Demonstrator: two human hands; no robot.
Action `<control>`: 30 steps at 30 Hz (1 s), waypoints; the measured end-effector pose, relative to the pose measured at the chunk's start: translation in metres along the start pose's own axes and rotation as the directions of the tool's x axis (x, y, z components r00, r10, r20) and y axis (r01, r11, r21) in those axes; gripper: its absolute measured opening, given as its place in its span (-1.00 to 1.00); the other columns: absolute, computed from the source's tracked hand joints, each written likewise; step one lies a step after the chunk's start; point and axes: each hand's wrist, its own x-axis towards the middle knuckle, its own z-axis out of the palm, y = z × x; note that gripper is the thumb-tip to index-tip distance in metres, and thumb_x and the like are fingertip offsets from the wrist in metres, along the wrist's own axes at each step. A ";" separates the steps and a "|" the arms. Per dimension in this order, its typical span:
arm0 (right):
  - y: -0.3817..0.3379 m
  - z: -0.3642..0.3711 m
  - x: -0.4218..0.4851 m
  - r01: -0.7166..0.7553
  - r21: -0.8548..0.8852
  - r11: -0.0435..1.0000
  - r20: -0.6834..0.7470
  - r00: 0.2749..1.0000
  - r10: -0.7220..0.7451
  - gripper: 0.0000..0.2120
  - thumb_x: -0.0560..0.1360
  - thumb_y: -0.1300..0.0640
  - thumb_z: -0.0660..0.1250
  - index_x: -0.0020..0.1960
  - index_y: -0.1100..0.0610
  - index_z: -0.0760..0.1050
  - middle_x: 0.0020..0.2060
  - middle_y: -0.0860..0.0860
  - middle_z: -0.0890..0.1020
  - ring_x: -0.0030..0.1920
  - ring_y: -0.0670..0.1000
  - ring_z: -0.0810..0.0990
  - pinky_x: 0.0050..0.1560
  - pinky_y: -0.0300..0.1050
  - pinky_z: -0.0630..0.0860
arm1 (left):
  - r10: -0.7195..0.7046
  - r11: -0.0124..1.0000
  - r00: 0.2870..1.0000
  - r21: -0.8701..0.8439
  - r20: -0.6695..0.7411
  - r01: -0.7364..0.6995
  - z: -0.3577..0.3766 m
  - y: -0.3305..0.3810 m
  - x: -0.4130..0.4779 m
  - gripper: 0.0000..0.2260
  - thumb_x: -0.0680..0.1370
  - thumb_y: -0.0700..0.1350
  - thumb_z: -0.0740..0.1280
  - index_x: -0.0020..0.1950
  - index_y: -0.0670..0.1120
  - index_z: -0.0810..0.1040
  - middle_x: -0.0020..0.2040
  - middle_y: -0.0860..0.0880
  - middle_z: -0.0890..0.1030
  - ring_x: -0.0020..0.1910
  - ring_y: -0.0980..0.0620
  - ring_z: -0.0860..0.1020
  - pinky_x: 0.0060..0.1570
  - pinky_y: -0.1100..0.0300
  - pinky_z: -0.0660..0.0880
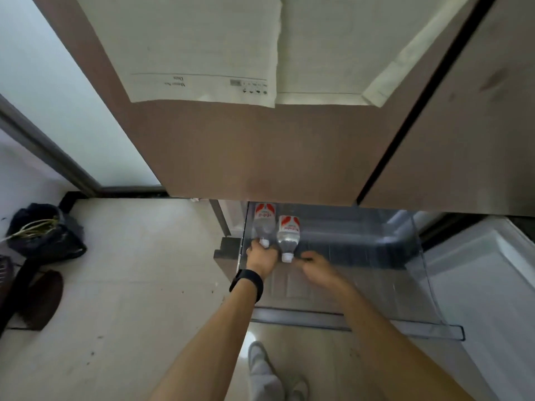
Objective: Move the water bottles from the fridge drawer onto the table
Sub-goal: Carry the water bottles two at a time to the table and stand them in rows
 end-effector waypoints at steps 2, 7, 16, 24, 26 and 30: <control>-0.001 0.005 0.012 -0.109 0.218 0.970 0.021 0.994 0.107 -0.70 0.56 -0.01 0.37 0.20 0.12 0.45 0.06 0.05 0.60 0.08 0.07 0.60 -0.05 -0.10 0.55 | -0.021 0.996 0.999 -0.083 -0.028 0.019 0.003 0.002 0.010 -0.52 0.58 -0.14 0.25 0.50 -0.15 0.27 0.42 -0.22 0.40 0.32 -0.25 0.44 0.38 -0.15 0.38; 0.002 0.013 0.022 -0.218 0.544 0.811 0.119 0.976 0.183 -0.72 0.55 0.15 0.35 0.25 0.12 0.51 0.16 0.07 0.63 0.17 0.06 0.59 0.08 -0.03 0.54 | -0.072 0.945 0.997 -0.320 0.012 0.072 0.012 -0.005 0.044 -0.44 0.49 0.03 0.20 0.50 -0.07 0.32 0.36 -0.17 0.50 0.28 -0.23 0.49 0.35 -0.20 0.42; 0.001 0.010 0.028 -0.286 0.589 0.756 0.154 0.958 0.242 -0.44 0.47 -0.31 0.35 0.30 0.04 0.47 0.18 0.11 0.61 0.13 0.13 0.63 0.17 0.09 0.58 | -0.136 0.897 0.974 -0.394 0.180 0.198 0.012 0.010 0.028 -0.25 0.54 0.44 0.13 0.54 -0.04 0.26 0.31 -0.10 0.49 0.09 -0.10 0.54 -0.16 0.11 0.48; 0.023 -0.019 -0.012 -0.179 0.333 0.926 -0.022 0.980 0.197 -0.44 0.54 -0.36 0.18 0.17 0.11 0.53 -0.10 0.08 0.69 -0.22 -0.01 0.70 -0.32 -0.21 0.55 | -0.107 0.969 0.984 -0.206 0.142 0.135 0.016 0.013 -0.023 -0.43 0.56 0.44 0.07 -0.08 -0.07 0.47 -0.30 -0.05 0.45 -0.38 0.02 0.40 -0.26 0.16 0.41; 0.036 -0.026 -0.024 -0.116 0.311 0.943 -0.068 0.987 0.144 -0.49 0.54 -0.32 0.21 0.10 0.12 0.58 -0.17 0.06 0.73 -0.21 0.01 0.73 -0.23 -0.15 0.61 | -0.109 0.983 0.987 -0.132 0.118 0.124 0.011 0.007 -0.035 -0.43 0.55 0.43 0.12 0.00 -0.09 0.48 -0.30 -0.06 0.46 -0.41 0.03 0.39 -0.33 0.19 0.40; 0.042 -0.039 -0.049 0.009 0.181 0.983 -0.230 0.973 0.033 -0.50 0.57 -0.18 0.28 0.11 0.29 0.56 -0.27 0.11 0.71 -0.33 0.03 0.69 -0.28 -0.10 0.62 | -0.105 0.994 0.994 0.021 0.023 0.104 0.005 -0.002 -0.059 -0.50 0.61 0.22 0.28 0.31 -0.16 0.40 -0.07 -0.14 0.66 -0.39 0.04 0.51 -0.48 0.26 0.43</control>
